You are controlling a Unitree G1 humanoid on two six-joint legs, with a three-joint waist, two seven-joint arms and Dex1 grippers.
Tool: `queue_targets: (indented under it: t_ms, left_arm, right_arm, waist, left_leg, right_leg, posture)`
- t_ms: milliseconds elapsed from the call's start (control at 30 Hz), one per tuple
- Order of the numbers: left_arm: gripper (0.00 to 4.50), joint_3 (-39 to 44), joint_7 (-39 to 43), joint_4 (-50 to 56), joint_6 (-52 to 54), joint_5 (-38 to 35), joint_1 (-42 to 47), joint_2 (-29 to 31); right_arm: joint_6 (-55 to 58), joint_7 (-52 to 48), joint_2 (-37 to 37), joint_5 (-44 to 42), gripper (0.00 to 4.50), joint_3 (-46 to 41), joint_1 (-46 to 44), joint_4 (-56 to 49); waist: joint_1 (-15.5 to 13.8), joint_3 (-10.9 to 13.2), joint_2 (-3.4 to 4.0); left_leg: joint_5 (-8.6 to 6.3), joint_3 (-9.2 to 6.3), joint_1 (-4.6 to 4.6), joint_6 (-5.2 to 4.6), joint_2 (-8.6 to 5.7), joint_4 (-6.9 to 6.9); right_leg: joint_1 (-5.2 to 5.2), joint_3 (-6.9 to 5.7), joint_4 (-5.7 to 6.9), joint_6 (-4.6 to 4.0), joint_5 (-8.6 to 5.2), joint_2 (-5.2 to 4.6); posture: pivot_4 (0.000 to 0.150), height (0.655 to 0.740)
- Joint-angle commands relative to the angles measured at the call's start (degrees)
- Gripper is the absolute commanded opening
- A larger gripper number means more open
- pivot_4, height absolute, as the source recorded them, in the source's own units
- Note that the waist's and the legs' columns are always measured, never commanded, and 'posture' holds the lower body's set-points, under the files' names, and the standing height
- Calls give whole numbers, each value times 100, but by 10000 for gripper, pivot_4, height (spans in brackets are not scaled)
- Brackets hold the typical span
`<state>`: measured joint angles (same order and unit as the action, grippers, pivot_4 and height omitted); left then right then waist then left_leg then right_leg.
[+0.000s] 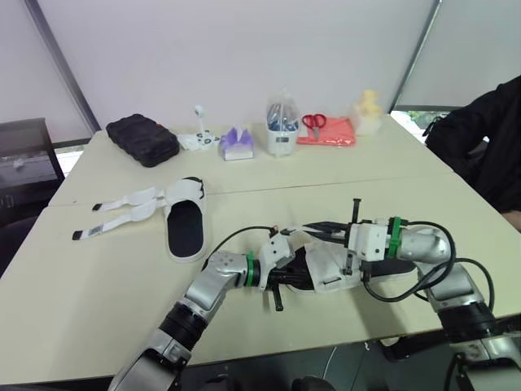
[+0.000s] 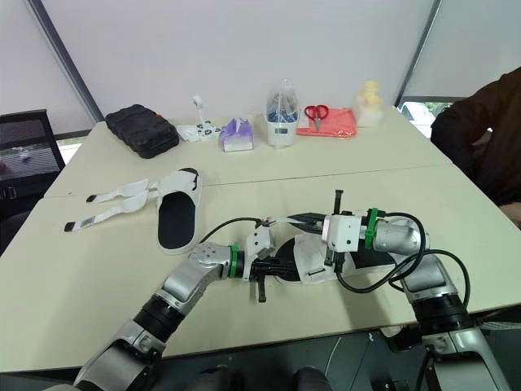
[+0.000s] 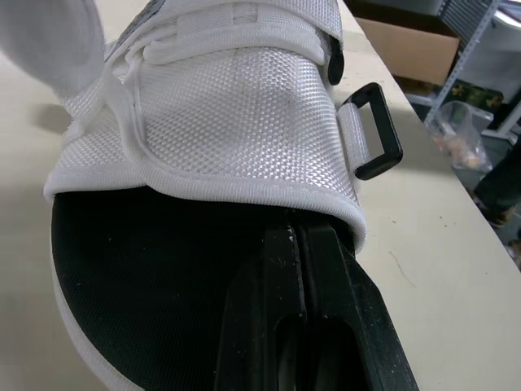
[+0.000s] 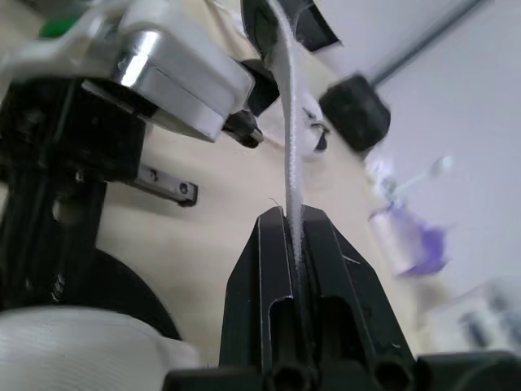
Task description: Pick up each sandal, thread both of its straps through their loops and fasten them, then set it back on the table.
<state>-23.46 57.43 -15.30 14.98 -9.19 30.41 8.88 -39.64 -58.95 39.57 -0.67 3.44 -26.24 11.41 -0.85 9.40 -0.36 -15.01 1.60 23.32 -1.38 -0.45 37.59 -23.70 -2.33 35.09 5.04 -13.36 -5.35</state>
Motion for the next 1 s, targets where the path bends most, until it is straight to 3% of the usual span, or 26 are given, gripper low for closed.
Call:
queue_targets:
  t_ms: [33,467,533,600,767,1000]
  left_arm:
    - [0,-104,51,-19,152,103,-114,79]
    - [0,-95,13,-156,92,109,-71,-47]
    - [0,-108,13,-147,90,109,-92,-71]
    - [0,-107,-3,-144,98,99,-95,-104]
    - [0,-76,-28,-120,129,74,-142,-138]
    - [0,-126,29,-216,102,71,-136,-210]
  right_arm:
    - [-1423,139,351,54,227,-133,-65,432]
    - [-3713,874,1055,752,227,193,-18,1624]
    - [-4056,1109,1127,1028,12655,-4,56,1744]
    - [-4313,1359,1198,1414,16934,-381,295,1673]
    - [-4408,1843,1388,2057,16934,-1284,1437,1083]
    - [-4154,2574,1378,2878,16934,-2337,2163,712]
  waist:
    - [3,0,0]
    - [5,1,-1]
    - [7,1,-1]
    - [-2,0,-1]
    - [-52,-1,2]
    - [5,-2,4]
  left_leg:
    - [0,0,0,0,-1,0]
    - [0,2,-15,0,-3,9]
    - [0,2,-15,0,-3,15]
    - [0,2,-15,0,-4,18]
    - [-1,0,-12,0,-5,18]
    - [-1,2,-23,0,-5,31]
  right_leg:
    - [1,0,-1,0,0,-1]
    - [21,8,-3,-24,-13,-21]
    - [25,8,-3,-24,-12,-24]
    - [27,9,-3,-25,-12,-26]
    - [28,10,-8,-26,-13,-27]
    - [43,11,-8,-27,-14,-26]
  posture:
    - [1500,7400]
    - [1500,7400]
    - [1500,7400]
    - [1500,7400]
    - [1500,7400]
    - [1500,7400]
